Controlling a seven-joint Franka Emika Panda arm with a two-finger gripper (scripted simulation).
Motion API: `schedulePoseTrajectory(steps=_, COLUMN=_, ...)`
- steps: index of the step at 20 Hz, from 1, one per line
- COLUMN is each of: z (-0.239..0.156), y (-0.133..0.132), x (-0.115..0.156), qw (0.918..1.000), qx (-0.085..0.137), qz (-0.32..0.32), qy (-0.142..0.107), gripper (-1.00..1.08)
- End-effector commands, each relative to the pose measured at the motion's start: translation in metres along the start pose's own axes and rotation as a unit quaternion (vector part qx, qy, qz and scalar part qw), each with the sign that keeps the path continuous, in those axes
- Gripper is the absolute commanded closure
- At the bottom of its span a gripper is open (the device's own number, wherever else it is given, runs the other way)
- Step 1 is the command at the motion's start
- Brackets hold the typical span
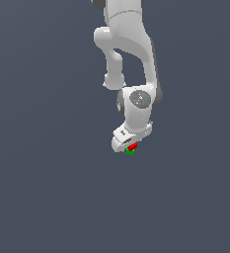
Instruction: Stack the red cube on top of the green cube.
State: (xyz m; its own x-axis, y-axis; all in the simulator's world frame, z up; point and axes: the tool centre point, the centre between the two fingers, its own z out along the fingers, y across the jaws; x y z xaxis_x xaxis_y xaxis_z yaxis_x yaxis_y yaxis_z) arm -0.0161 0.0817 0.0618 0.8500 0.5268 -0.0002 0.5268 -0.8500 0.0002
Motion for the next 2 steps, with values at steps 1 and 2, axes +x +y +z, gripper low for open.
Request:
schedulePoseTrajectory(steps=1, z=0.0000, y=0.0000, x=0.0001, qw=1.0000, qx=0.000, qz=0.000, qy=0.000, gripper=-0.92)
schedulePoseTrajectory(steps=2, z=0.0000, y=0.0000, x=0.0001, qw=1.0000, qx=0.000, qz=0.000, qy=0.000, gripper=-0.92)
